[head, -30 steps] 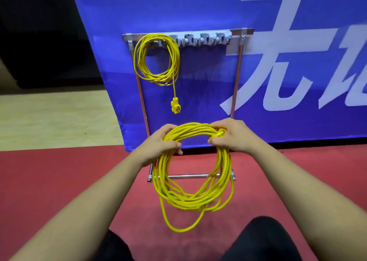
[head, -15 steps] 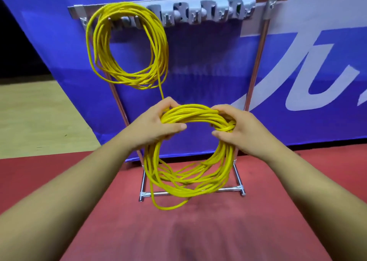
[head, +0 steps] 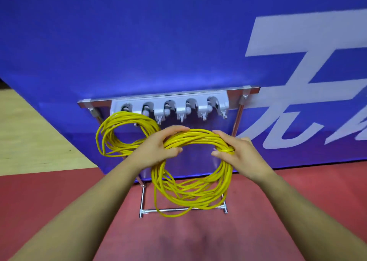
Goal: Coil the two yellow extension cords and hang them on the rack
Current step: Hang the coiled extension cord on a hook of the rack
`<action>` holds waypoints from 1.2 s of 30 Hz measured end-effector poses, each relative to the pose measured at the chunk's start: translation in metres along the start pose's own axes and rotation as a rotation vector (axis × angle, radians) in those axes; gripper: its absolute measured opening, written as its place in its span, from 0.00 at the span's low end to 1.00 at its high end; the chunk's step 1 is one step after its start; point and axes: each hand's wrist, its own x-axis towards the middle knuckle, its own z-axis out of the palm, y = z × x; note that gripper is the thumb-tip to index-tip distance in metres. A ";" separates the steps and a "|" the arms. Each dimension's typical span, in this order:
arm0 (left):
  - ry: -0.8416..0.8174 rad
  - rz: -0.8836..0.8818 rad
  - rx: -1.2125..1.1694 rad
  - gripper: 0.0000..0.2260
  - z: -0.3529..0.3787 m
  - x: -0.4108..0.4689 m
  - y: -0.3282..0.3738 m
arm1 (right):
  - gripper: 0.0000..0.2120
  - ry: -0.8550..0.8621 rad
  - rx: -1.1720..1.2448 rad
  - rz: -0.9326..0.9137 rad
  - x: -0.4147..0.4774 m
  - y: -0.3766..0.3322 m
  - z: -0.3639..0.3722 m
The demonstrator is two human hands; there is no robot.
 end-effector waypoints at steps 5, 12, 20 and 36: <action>0.058 0.006 0.043 0.24 0.006 0.044 0.020 | 0.19 0.079 -0.142 -0.066 0.027 0.000 -0.049; 0.154 0.036 0.241 0.26 0.021 0.113 0.002 | 0.23 0.101 -0.303 -0.046 0.076 0.051 -0.073; 0.218 -0.011 0.447 0.28 0.033 0.135 -0.031 | 0.23 0.018 -0.504 -0.031 0.103 0.077 -0.061; 0.416 -0.001 0.437 0.19 0.054 0.137 -0.031 | 0.15 0.172 -0.273 -0.014 0.102 0.086 -0.040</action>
